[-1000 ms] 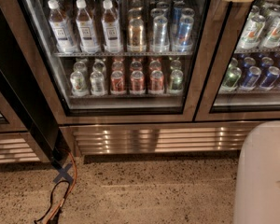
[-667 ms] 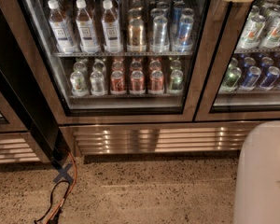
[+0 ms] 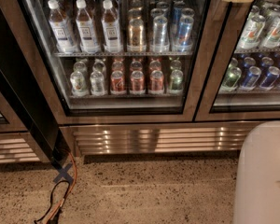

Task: Open left fridge door

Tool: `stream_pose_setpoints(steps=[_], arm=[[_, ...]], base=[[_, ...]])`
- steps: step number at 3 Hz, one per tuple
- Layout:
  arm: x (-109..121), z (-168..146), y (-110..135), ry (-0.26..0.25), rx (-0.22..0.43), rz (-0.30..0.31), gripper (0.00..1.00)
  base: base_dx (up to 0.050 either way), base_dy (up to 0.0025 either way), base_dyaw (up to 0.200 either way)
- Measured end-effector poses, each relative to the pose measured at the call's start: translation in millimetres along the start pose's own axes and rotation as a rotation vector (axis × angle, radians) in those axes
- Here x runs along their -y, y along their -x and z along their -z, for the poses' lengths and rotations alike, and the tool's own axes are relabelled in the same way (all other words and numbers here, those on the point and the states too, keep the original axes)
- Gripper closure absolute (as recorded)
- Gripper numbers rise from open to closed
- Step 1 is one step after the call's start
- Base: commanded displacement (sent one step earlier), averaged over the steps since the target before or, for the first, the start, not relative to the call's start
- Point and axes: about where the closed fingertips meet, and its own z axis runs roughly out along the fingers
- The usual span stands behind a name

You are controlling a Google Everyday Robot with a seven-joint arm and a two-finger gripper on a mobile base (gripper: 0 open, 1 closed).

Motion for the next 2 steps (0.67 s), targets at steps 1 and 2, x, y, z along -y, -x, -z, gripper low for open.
stream_pose_setpoints(steps=[1, 2], arm=[[0.0, 0.0, 0.0, 0.000, 0.000, 0.000, 1.00], [-0.1, -0.2, 0.6, 0.000, 0.000, 0.000, 1.00]], base=[[0.000, 0.00000, 0.000], [0.000, 0.00000, 0.000]])
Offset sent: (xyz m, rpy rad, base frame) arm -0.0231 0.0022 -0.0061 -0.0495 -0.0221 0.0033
